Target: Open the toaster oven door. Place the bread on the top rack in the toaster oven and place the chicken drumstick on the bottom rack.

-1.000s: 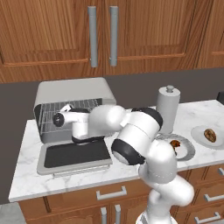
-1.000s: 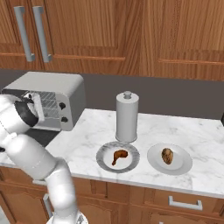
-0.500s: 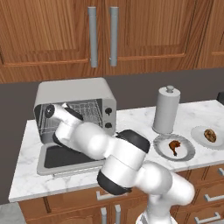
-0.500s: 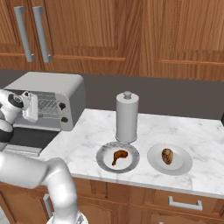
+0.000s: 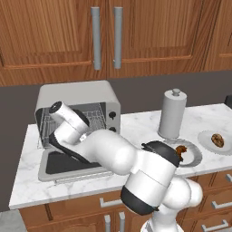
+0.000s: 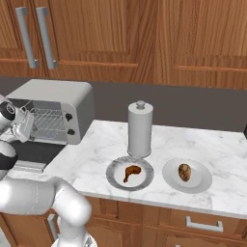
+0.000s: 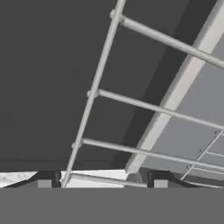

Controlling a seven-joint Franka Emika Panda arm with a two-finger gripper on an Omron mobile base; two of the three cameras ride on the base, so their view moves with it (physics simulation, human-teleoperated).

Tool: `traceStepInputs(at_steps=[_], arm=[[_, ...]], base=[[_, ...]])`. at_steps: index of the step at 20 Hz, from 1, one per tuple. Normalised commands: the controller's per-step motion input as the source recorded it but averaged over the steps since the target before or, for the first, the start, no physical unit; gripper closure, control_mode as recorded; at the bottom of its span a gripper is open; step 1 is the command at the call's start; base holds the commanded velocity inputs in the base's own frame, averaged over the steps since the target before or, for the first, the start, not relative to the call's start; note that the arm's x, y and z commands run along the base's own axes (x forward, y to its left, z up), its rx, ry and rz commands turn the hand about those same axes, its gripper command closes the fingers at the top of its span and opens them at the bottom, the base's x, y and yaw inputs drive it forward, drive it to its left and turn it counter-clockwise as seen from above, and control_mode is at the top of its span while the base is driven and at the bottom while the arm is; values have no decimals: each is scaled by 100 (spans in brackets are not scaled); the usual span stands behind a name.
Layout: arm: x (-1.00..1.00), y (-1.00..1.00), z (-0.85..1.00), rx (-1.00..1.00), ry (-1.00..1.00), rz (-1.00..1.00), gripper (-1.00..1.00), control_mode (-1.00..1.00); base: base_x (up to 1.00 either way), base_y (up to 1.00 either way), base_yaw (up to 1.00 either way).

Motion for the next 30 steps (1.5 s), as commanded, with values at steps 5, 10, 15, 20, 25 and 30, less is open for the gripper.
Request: traceStepInputs(at_steps=[5, 10, 15, 20, 25, 30], arm=[[-97, 0, 20, 0, 18, 0, -100, -100], [-42, -19, 100, 0, 0, -2, -100, -100], [-32, -88, 67, 3, 3, -6, -100, -100], [-32, -100, 39, 5, 0, -9, -100, -100], [-9, -98, 10, 6, 2, -12, -100, -100], [-2, -100, 15, 14, 0, -25, -100, -100]], base=[[0, 0, 0], [0, 0, 0], [0, 0, 0], [0, 0, 0], [0, 0, 0], [0, 0, 0]])
